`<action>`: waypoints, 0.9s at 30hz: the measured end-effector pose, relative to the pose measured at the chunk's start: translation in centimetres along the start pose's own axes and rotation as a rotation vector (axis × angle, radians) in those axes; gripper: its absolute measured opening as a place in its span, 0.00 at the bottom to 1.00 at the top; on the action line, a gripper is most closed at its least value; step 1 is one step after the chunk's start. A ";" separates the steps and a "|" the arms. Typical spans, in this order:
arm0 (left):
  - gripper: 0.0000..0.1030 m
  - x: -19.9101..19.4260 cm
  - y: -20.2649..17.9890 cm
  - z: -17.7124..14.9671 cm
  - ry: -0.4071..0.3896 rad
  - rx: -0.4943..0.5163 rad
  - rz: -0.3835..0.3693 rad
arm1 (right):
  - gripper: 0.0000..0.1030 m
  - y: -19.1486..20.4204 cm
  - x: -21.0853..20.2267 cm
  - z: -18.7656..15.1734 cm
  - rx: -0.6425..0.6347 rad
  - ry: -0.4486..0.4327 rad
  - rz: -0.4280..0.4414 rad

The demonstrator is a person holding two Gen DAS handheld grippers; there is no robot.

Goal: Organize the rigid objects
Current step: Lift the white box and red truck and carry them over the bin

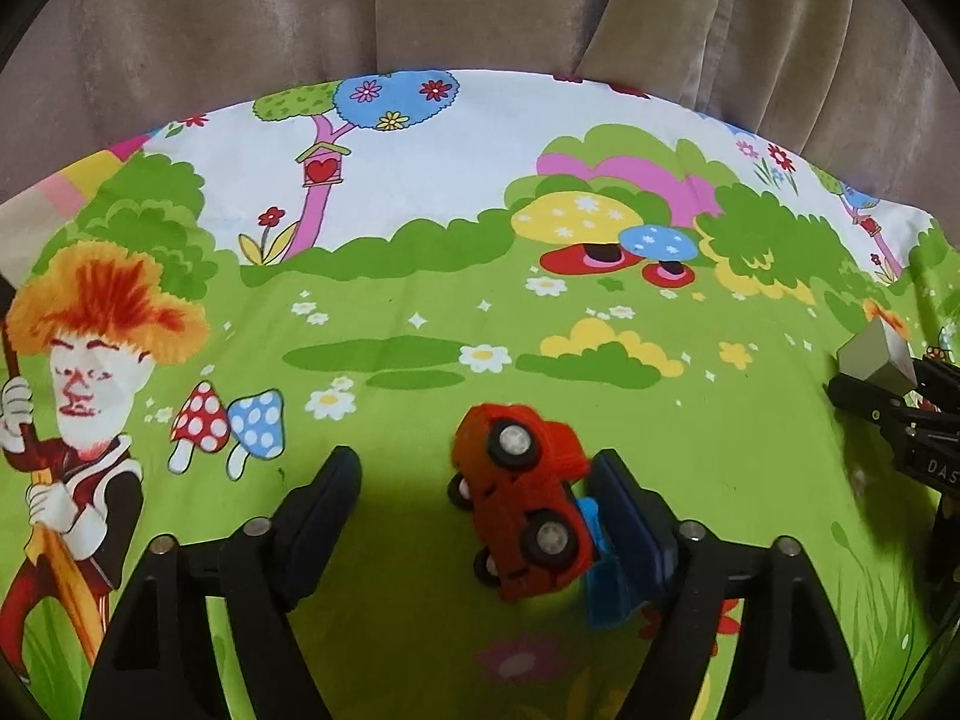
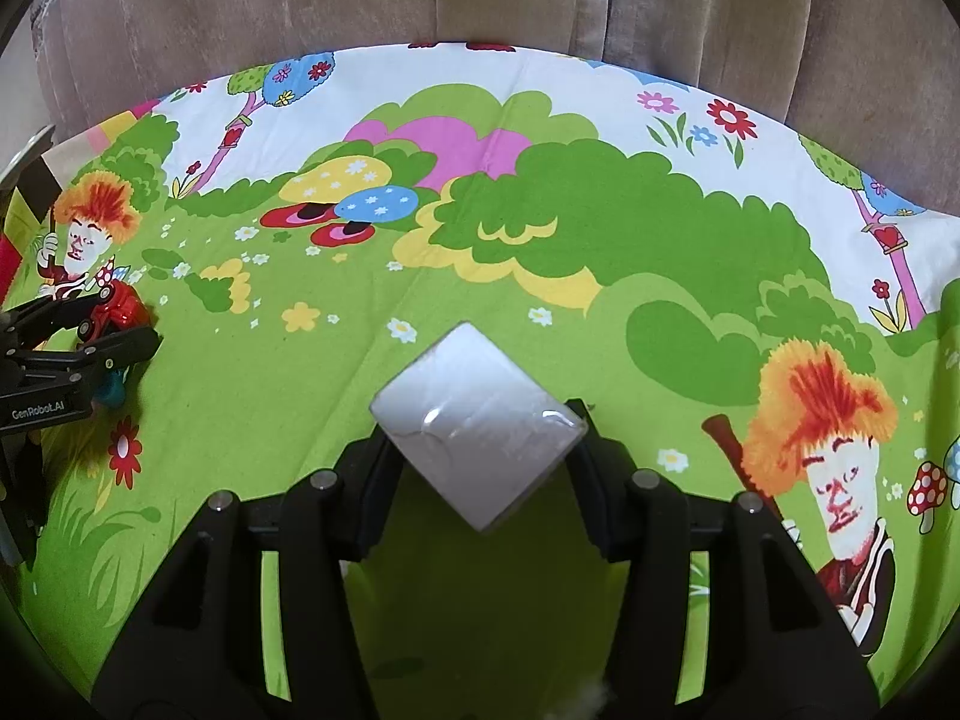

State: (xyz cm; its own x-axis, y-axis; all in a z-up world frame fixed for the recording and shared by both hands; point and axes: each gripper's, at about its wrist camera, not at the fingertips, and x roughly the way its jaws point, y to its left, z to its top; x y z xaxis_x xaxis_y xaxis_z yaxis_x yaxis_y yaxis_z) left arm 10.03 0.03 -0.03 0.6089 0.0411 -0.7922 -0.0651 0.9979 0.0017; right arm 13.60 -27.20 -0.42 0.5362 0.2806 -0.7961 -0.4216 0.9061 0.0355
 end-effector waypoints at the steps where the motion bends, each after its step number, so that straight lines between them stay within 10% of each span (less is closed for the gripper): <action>1: 0.44 -0.2 -0.1 -0.1 -0.009 0.005 -0.001 | 0.55 0.0 0.0 0.0 0.001 0.000 0.001; 10: 0.33 -3.0 0.3 -2.9 -0.016 -0.004 -0.024 | 0.53 1.0 -0.9 -1.0 0.069 -0.001 -0.067; 27: 0.33 -12.4 2.2 -14.0 -0.068 -0.037 -0.039 | 0.53 15.1 -11.1 -12.1 0.004 -0.034 -0.009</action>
State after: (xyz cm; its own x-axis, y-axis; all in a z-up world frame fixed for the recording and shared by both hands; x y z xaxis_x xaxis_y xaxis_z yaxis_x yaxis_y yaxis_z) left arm -8.75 1.05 1.24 0.6641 0.0073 -0.7476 -0.0692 0.9963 -0.0518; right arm -7.56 -20.50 1.59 0.5643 0.2829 -0.7755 -0.4134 0.9100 0.0312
